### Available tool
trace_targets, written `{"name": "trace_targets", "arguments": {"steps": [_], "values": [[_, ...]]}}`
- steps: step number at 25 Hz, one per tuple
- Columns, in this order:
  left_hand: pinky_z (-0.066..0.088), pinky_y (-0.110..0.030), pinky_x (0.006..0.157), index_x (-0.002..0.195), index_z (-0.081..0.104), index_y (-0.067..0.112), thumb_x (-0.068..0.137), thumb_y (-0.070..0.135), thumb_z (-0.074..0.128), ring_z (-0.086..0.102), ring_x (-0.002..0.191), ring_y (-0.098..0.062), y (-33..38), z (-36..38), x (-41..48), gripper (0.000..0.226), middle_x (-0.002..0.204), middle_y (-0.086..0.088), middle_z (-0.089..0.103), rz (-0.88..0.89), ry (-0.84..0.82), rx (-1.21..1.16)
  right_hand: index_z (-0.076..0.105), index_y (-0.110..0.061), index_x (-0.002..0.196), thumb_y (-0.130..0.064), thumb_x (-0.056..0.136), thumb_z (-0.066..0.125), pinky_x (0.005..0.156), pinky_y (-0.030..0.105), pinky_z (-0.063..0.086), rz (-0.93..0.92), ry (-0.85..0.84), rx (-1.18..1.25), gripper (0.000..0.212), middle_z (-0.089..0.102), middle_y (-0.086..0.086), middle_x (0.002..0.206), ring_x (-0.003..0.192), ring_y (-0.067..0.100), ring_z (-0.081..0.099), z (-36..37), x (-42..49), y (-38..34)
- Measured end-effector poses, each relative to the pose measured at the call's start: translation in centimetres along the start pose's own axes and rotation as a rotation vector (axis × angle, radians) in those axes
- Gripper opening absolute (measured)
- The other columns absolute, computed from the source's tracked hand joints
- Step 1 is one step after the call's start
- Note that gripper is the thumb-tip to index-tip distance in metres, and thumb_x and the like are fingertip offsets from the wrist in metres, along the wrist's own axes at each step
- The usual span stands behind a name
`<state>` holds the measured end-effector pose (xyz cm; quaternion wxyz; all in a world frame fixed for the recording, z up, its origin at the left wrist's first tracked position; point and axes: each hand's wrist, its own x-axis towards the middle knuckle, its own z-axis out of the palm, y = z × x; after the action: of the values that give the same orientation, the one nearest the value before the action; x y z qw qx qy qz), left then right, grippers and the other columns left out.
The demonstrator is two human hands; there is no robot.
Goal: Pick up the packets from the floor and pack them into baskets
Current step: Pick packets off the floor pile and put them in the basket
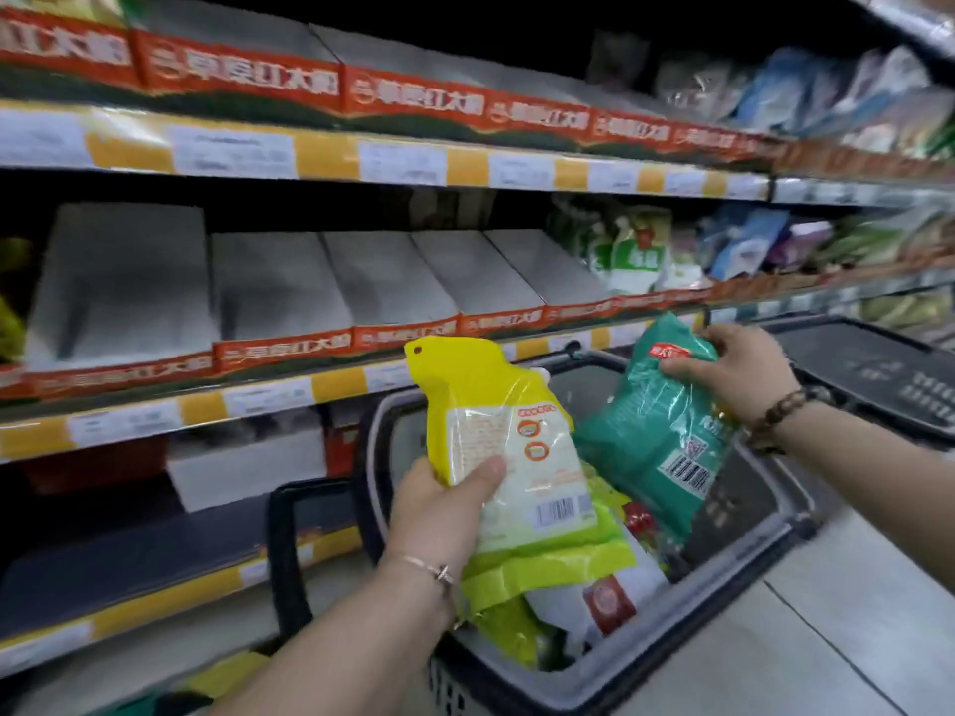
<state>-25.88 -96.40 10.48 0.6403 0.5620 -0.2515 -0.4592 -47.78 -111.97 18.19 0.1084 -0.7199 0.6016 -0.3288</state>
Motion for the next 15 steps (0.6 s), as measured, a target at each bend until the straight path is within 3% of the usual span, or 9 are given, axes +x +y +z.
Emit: {"name": "trace_targets", "arguments": {"steps": [3,4,6,8,10,11,13,15], "values": [[0.048,-0.017,0.042,0.085,0.066,0.005,0.079,0.002,0.071,0.061,0.045,-0.009,-2.8,4.2,2.8,0.009,0.077,-0.01,0.068,-0.106,0.028,0.016,0.062,-0.013,0.085,-0.028,0.073,0.079,0.061,0.025,0.037,0.023,-0.086,-0.12,0.026,0.054,0.001,0.077,0.083,0.021,0.052,-0.2,1.2,4.2],[0.051,-0.021,0.049,0.088,0.067,0.003,0.078,0.003,0.072,0.063,0.051,-0.014,-4.0,5.0,3.9,0.011,0.082,-0.013,0.069,-0.134,0.042,0.026,0.053,-0.022,0.074,-0.028,0.074,0.079,0.055,0.019,0.033,0.004,-0.135,-0.147,0.026,0.044,-0.007,0.069,0.08,0.018,0.046,-0.1,1.8,5.0],[0.053,-0.032,0.068,0.092,0.068,0.001,0.075,0.005,0.075,0.066,0.072,-0.024,-6.5,6.9,5.9,0.018,0.092,-0.017,0.07,-0.196,0.074,0.039,0.044,-0.023,0.069,-0.022,0.076,0.077,0.051,0.013,0.03,-0.053,-0.212,-0.091,0.034,0.037,-0.013,0.065,0.07,0.015,0.043,0.2,3.7,6.5],[0.053,-0.041,0.083,0.096,0.068,0.001,0.068,0.014,0.081,0.067,0.083,-0.03,-8.7,8.6,8.0,0.034,0.097,-0.018,0.07,-0.236,0.104,0.035,0.053,-0.014,0.079,-0.02,0.077,0.075,0.053,0.013,0.032,-0.188,-0.329,-0.123,0.023,0.047,-0.01,0.07,0.066,0.011,0.046,1.1,5.6,7.5],[0.053,-0.046,0.086,0.099,0.067,0.004,0.044,0.037,0.085,0.068,0.086,-0.03,-10.4,10.1,9.4,0.067,0.094,-0.014,0.071,-0.249,0.122,0.112,0.06,-0.009,0.097,-0.026,0.079,0.074,0.063,0.021,0.035,-0.34,-0.573,-0.313,0.028,0.054,-0.005,0.084,0.078,0.012,0.05,3.1,7.4,8.3],[0.053,-0.044,0.086,0.099,0.067,0.004,0.038,0.041,0.084,0.068,0.087,-0.03,-11.9,10.4,10.2,0.073,0.094,-0.014,0.071,-0.262,0.118,0.164,0.061,-0.006,0.099,-0.028,0.079,0.073,0.067,0.025,0.034,-0.385,-0.711,-0.405,0.032,0.055,-0.002,0.086,0.081,0.015,0.049,4.3,8.0,8.6],[0.053,-0.041,0.085,0.099,0.068,0.002,0.053,0.031,0.086,0.067,0.09,-0.03,-13.8,11.1,10.4,0.057,0.098,-0.015,0.07,-0.302,0.092,0.26,0.061,-0.005,0.097,-0.027,0.08,0.073,0.071,0.028,0.039,-0.358,-0.941,-0.466,0.03,0.059,0.002,0.087,0.084,0.022,0.053,6.7,8.9,10.2],[0.052,-0.044,0.087,0.103,0.067,0.003,0.063,0.025,0.084,0.067,0.092,-0.031,-15.9,11.4,10.6,0.049,0.102,-0.016,0.07,-0.301,0.103,0.321,0.062,-0.003,0.106,-0.025,0.082,0.072,0.08,0.03,0.043,-0.303,-1.012,-0.412,0.035,0.063,0.007,0.099,0.094,0.024,0.057,9.1,9.5,12.5]]}}
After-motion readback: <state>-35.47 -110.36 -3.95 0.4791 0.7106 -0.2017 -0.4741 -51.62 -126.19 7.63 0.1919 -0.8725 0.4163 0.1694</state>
